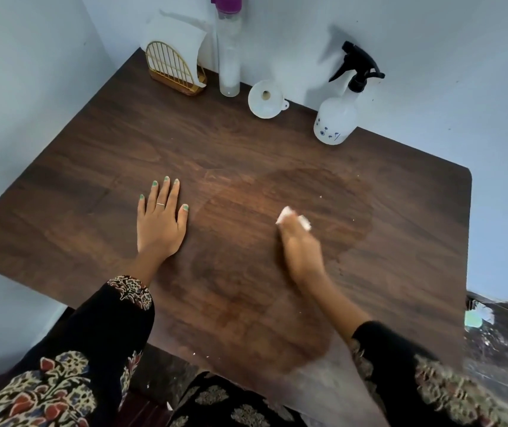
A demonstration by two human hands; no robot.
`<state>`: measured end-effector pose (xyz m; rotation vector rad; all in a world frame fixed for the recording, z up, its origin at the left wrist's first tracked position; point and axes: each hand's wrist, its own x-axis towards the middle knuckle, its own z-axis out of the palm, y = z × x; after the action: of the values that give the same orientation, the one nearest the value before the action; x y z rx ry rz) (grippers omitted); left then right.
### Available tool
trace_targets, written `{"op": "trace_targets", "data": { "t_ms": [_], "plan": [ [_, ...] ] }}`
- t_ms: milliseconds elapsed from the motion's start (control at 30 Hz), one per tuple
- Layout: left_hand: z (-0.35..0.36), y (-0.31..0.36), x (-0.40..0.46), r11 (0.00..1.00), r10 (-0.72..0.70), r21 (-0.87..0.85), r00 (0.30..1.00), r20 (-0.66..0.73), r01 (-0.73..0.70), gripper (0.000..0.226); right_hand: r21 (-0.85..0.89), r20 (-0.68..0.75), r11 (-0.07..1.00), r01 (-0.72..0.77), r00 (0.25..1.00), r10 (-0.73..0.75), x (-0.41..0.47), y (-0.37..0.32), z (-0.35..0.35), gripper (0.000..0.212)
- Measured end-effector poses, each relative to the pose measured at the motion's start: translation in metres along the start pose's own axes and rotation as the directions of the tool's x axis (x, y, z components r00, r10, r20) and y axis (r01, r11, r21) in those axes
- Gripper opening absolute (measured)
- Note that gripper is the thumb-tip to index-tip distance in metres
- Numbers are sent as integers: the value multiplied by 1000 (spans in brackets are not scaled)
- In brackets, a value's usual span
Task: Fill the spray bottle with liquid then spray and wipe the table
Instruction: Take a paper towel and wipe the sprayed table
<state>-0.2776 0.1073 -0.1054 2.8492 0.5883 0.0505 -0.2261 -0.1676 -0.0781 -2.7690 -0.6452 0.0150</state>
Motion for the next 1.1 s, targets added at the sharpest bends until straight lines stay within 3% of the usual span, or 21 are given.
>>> {"op": "trace_targets", "data": {
  "t_ms": [67,133,233,267,333,400,500,633,733,833,900,967,1000,1033,1100],
  "plan": [
    [0,1,0,1000,-4,4,1000,0,4,55,189,67,974,128,987,-143,-28,-35,13,50],
    [1,0,-1,1000,-7,3,1000,2,7,55,195,74,942,272,954,-291,-47,-49,7,50],
    [1,1,-3,1000,2,2,1000,12,-2,56,91,130,871,482,862,-491,-44,-11,7,55],
    [2,1,-4,1000,0,3,1000,14,0,57,142,131,888,438,881,-455,-39,5,3,60],
    [2,3,-8,1000,-5,-2,1000,16,5,58,13,15,951,309,951,-309,-23,48,-8,49],
    [2,4,-13,1000,-7,0,1000,22,7,59,25,-22,999,-42,999,43,-7,86,-35,35],
    [2,4,-18,1000,-9,8,1000,26,9,60,99,-63,920,-379,920,386,2,122,-58,27],
    [3,5,-24,1000,-11,-3,1000,27,11,60,154,-92,843,-516,842,532,-6,84,-46,23],
    [2,7,-26,1000,-11,-14,1000,19,11,59,72,-72,933,-353,931,358,-51,8,-25,36],
    [2,8,-29,1000,-21,-16,1000,18,21,59,282,-25,959,39,999,-33,-120,-60,6,43],
    [2,13,-34,1000,-25,-14,1000,10,25,60,414,110,893,178,964,-243,-139,-64,16,33],
    [1,15,-38,999,-34,-15,999,8,34,61,334,138,869,365,893,-429,-136,-43,13,34],
    [1,17,-41,999,-34,-15,999,9,34,61,252,168,861,442,856,-488,-131,-29,6,39],
    [1,17,-43,999,-34,-12,999,11,35,61,280,194,875,396,869,-456,-123,-13,-3,46],
    [1,18,-48,999,-34,-4,999,17,34,61,244,55,904,351,926,-374,-105,34,-14,50]
  ]
}}
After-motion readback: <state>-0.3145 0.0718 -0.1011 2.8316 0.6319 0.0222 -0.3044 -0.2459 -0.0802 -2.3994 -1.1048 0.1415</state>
